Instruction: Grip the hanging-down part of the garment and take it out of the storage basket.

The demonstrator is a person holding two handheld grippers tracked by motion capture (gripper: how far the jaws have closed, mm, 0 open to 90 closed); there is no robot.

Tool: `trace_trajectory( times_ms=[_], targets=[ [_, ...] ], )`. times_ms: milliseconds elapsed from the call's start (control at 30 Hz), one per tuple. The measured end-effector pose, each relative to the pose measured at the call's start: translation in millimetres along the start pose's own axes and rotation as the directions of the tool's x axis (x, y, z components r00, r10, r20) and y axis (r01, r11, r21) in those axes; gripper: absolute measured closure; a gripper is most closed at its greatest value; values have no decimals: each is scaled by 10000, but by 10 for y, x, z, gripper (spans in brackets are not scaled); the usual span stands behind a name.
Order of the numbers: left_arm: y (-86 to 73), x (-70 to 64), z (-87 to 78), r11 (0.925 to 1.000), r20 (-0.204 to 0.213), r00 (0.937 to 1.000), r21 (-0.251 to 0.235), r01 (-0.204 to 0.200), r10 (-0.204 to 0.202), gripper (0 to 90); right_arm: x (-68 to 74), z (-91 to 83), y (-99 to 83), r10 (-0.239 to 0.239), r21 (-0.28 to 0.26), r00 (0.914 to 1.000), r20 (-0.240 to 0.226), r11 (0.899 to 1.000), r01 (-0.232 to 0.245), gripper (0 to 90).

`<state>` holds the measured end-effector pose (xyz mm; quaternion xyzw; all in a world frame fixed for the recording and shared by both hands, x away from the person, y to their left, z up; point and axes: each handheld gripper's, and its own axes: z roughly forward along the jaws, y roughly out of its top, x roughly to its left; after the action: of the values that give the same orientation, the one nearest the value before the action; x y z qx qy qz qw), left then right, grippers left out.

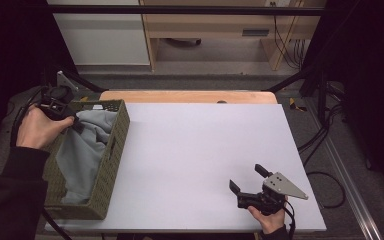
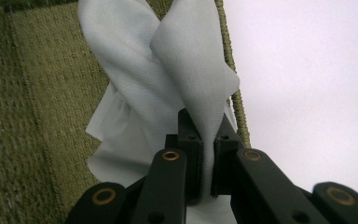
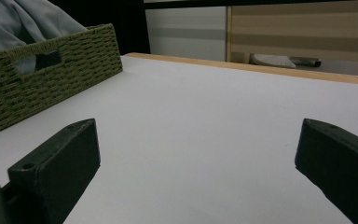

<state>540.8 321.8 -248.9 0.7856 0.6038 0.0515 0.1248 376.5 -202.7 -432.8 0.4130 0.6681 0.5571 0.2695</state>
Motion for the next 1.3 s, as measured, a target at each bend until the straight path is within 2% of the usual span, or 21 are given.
trace_trajectory(
  times_ms=[533, 600, 833, 1067, 1200, 1300],
  targets=[
    [-31, 38, -475, 9986, -324, 9995, -536, -38, 21, 853, 42, 39, 19, -93, 34, 9997, -215, 9999, 94, 3],
    [-26, 33, -575, 9981, -394, 9992, -606, -65, 42, 853, 49, 49, 30, -149, 29, 9995, -266, 9999, 150, 3],
    [2, -7, -760, 9963, -469, 9988, -830, -204, 165, 854, 102, 91, 73, -130, 15, 9990, -429, 9999, 131, 3],
    [47, -85, -935, 9939, -567, 9979, -1041, -366, 308, 854, 180, 160, 152, -166, -140, 9968, -787, 9998, 155, 5],
    [60, -123, -1034, 9921, -597, 9975, -1170, -447, 379, 854, 285, 259, 227, -343, -240, 9921, -1205, 9992, 317, 4],
    [63, -128, -1065, 9916, -588, 9976, -1222, -435, 365, 854, 337, 299, 257, -311, -254, 9907, -1328, 9993, 280, 4]
  ],
)
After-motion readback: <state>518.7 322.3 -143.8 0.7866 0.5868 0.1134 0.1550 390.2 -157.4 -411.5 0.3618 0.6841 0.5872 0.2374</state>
